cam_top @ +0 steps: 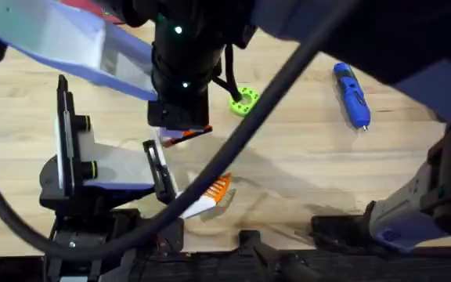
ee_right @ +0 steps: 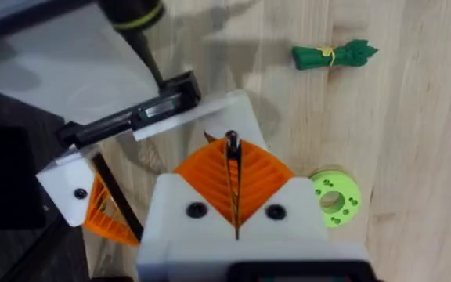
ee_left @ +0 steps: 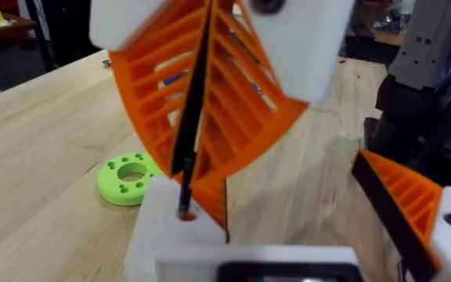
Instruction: Pick up the gripper from the table and insert it into the empty holder that is missing its gripper. Then pick up a screw, insert it into the mounting hole, and use the screwdriver to tighten it. Finally, clean up the table by picking up the vegetable and placing it into the bucket.
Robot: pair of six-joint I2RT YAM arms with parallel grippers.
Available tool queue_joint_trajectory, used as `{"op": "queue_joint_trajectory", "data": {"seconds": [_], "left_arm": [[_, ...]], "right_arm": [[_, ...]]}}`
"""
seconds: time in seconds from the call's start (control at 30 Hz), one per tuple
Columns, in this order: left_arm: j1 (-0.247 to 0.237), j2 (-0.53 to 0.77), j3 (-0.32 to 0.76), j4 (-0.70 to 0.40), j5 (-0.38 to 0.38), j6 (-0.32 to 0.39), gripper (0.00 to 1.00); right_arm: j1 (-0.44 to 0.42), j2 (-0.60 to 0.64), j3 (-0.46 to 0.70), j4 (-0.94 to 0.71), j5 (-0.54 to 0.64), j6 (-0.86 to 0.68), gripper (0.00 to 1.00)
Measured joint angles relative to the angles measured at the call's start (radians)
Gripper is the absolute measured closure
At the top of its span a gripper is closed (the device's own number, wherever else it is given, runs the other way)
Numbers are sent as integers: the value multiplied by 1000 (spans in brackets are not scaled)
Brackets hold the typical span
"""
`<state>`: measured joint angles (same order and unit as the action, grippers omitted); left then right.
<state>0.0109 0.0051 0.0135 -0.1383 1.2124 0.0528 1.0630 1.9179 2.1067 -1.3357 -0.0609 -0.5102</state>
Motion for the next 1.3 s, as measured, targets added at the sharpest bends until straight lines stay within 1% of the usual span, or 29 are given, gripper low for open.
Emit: {"op": "queue_joint_trajectory", "data": {"seconds": [1.3], "left_arm": [[0,0,0,0,0,0,15]], "right_arm": [[0,0,0,-14,0,0,995]]}}
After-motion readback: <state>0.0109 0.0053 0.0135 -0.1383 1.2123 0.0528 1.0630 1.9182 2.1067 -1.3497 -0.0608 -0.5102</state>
